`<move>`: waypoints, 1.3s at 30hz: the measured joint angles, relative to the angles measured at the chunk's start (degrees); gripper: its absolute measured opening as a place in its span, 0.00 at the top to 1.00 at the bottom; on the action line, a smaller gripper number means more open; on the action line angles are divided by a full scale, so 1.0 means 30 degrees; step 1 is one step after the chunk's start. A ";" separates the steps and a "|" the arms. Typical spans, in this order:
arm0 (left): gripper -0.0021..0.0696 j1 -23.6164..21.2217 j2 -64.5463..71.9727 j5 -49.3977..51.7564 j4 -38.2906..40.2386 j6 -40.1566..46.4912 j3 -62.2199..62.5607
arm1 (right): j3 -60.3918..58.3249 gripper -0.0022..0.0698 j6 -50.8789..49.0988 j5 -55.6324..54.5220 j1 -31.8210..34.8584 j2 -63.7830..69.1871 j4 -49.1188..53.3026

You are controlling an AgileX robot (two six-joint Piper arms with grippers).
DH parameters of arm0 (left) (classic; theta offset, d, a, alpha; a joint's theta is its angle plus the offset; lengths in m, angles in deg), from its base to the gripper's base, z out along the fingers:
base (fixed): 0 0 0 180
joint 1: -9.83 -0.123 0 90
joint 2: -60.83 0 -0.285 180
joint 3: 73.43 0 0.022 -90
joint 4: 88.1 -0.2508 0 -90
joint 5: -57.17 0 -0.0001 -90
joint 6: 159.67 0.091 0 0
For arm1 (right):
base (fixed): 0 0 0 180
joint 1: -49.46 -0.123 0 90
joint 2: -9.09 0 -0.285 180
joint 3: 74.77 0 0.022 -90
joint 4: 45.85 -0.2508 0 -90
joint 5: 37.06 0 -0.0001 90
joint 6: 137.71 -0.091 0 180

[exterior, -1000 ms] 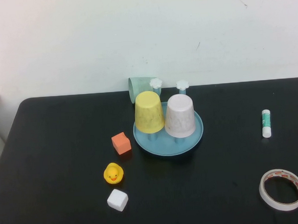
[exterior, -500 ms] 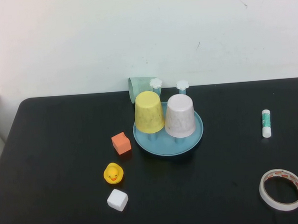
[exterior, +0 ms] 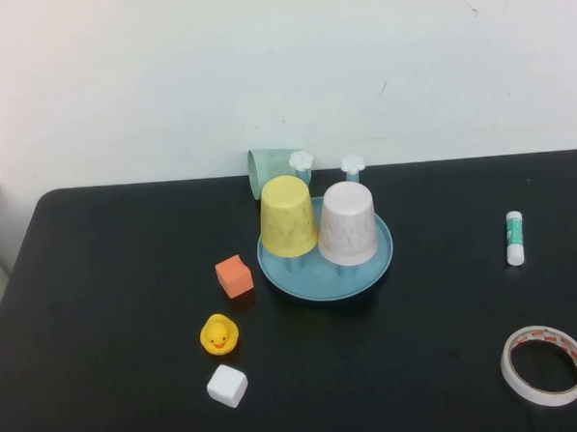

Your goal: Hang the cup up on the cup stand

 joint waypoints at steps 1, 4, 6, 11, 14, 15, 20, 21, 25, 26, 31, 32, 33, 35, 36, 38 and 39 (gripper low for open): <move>0.97 0.0000 0.0000 0.0000 0.0000 0.0000 0.0000 | -0.0475 0.97 0.0000 -0.1381 0.0989 -0.0460 0.0000; 0.97 0.0000 0.0000 0.0000 -0.0039 0.0000 0.0000 | -0.1816 0.97 0.0000 -0.4907 0.4106 -0.1693 -0.0127; 0.97 0.0000 0.0000 0.0000 -0.0037 0.0000 0.0000 | -0.2724 0.97 0.0000 -0.6587 0.5915 -0.2472 -0.0613; 0.97 0.0000 0.0000 0.0000 -0.0037 -0.0049 0.0000 | -0.4422 0.97 -0.0028 -0.9577 0.9752 -0.3772 -0.1374; 0.97 0.0000 0.0000 0.0000 -0.0037 -0.0049 0.0000 | -0.4978 0.97 -0.0040 -1.0082 1.0832 -0.3964 -0.1439; 0.97 0.0000 0.0000 0.0000 -0.0037 -0.0049 0.0000 | -0.5042 0.97 -0.0040 -1.0123 1.0946 -0.3964 -0.1496; 0.97 0.0000 0.0000 0.0000 -0.0037 -0.0064 0.0000 | -0.5058 0.97 0.0037 -1.0306 1.1066 -0.3964 -0.2000; 0.97 0.0000 0.0000 0.0000 -0.0037 -0.0101 0.0000 | -0.5058 0.97 0.0357 -1.0306 1.1080 -0.3964 -0.2547; 0.97 0.0000 0.0000 0.0000 -0.0062 -0.0101 0.0000 | -0.5144 0.97 0.2582 -0.9811 1.1271 -0.4431 -0.5043; 0.97 0.0000 0.0000 0.0000 -0.0062 -0.0101 0.0000 | -0.5258 0.97 0.2819 -0.9748 1.1379 -0.4627 -0.5361; 0.97 0.0000 0.0000 0.0000 -0.0079 -0.0101 0.0000 | -0.6515 0.97 0.3181 -0.8255 1.2061 -0.5743 -0.5870; 0.97 0.0000 0.0000 0.0000 -0.0079 -0.0101 0.0000 | -0.6781 0.97 0.3181 -0.7688 1.2240 -0.5855 -0.5901; 0.97 0.0000 0.0000 0.0000 -0.0079 -0.0101 0.0000 | -0.7123 0.97 0.3027 -0.7043 1.2363 -0.5929 -0.5910; 0.97 0.0000 0.0000 0.0000 -0.0108 -0.0101 0.0000 | -0.7839 0.97 0.2567 -0.5795 1.2628 -0.6035 -0.5949; 0.97 0.0000 0.0000 0.0000 -0.0108 -0.0101 0.0000 | -0.8132 0.97 0.2279 -0.5390 1.2683 -0.6017 -0.5949; 0.97 0.0000 0.0000 0.0000 -0.0108 -0.0101 0.0000 | -0.8732 0.97 0.1870 -0.4579 1.2772 -0.6017 -0.5949; 0.97 0.0000 0.0000 0.0000 -0.0108 -0.0101 0.0000 | -0.8846 0.97 0.1618 -0.4215 1.2805 -0.6017 -0.5914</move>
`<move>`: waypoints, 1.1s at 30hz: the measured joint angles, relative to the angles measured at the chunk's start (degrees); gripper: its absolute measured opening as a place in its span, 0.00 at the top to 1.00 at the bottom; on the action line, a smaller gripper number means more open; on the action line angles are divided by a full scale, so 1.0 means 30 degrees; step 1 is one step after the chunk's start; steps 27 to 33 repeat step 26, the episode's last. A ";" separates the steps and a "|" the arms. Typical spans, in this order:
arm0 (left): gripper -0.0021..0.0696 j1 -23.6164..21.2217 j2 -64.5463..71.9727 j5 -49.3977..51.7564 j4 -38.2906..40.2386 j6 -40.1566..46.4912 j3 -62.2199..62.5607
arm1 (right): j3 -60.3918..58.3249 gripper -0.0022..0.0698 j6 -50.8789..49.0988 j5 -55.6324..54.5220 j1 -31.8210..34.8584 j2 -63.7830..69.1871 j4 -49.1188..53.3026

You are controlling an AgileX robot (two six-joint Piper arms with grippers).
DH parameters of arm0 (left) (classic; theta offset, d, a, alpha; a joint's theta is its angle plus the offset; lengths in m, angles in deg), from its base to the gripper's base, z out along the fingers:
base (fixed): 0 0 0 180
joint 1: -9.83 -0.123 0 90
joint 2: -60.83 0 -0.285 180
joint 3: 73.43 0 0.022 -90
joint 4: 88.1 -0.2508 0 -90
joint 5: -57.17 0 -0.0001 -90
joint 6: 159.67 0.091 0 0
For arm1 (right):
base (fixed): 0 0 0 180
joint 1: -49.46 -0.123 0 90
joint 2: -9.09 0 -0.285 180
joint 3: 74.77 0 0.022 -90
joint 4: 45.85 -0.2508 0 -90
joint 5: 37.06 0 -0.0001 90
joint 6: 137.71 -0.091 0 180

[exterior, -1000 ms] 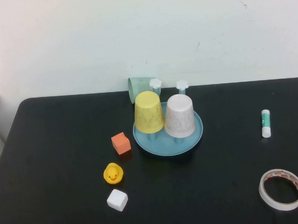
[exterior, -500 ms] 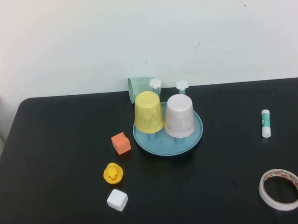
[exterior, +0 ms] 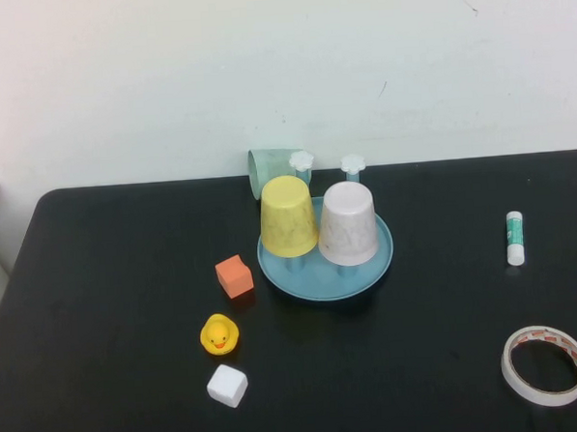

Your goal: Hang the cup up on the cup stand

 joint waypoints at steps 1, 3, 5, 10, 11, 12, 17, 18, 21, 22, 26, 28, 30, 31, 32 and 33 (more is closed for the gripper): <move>0.97 0.0000 0.0000 0.0000 0.0000 0.0000 0.0000 | 0.0000 0.97 -0.0301 0.0107 0.0000 0.0000 0.0033; 0.97 0.0000 0.0000 0.0000 0.0000 0.0000 0.0000 | 0.0037 0.97 -0.0580 0.0608 0.0000 0.0000 0.0160; 0.97 0.0000 0.0000 0.0000 0.0000 0.0000 0.0000 | 0.0115 0.97 -0.0850 0.0872 0.0000 0.0000 0.0233; 0.97 0.0000 0.0000 0.0000 0.0000 0.0000 0.0000 | 0.0124 0.97 -0.0850 0.0925 0.0000 0.0000 0.0244; 0.97 0.0000 0.0000 0.0000 0.0000 0.0000 0.0000 | 0.0124 0.97 -0.0850 0.0925 0.0000 0.0000 0.0244; 0.97 0.0000 0.0000 0.0000 0.0000 0.0038 0.0000 | 0.0124 0.97 -0.0850 0.0925 0.0000 0.0000 0.0244; 0.97 0.0000 0.0000 0.0000 0.0000 0.0070 0.0000 | 0.0124 0.97 -0.0850 0.0936 0.0008 0.0000 0.0244; 0.97 0.0000 0.0000 0.0000 0.0000 0.0070 0.0000 | 0.0124 0.97 -0.0850 0.0936 0.0008 0.0000 0.0244; 0.97 0.0000 0.0000 0.0000 0.0000 0.0070 0.0000 | 0.0124 0.97 -0.0850 0.0936 0.0008 0.0000 0.0244; 0.97 0.0000 0.0000 0.0000 0.0000 0.0070 0.0000 | 0.0124 0.97 -0.0850 0.0936 0.0008 0.0000 0.0244; 0.97 0.0000 0.0000 0.0000 0.0000 0.0070 0.0000 | 0.0124 0.97 -0.0850 0.0936 0.0008 0.0000 0.0244; 0.97 0.0000 0.0000 0.0000 0.0000 0.0070 0.0000 | 0.0124 0.97 -0.0850 0.0936 0.0008 0.0000 0.0244; 0.97 0.0000 0.0000 0.0000 0.0000 0.0070 0.0000 | 0.0124 0.97 -0.0850 0.0936 0.0008 0.0000 0.0244; 0.97 0.0000 0.0000 0.0000 0.0000 0.0070 0.0000 | 0.0124 0.97 -0.0850 0.0936 0.0008 0.0000 0.0244; 0.97 0.0000 0.0000 0.0000 0.0000 0.0070 0.0000 | 0.0124 0.97 -0.0850 0.0936 0.0008 0.0000 0.0244; 0.97 0.0000 0.0000 0.0000 0.0000 0.0070 0.0000 | 0.0124 0.97 -0.0850 0.0936 0.0008 0.0000 0.0244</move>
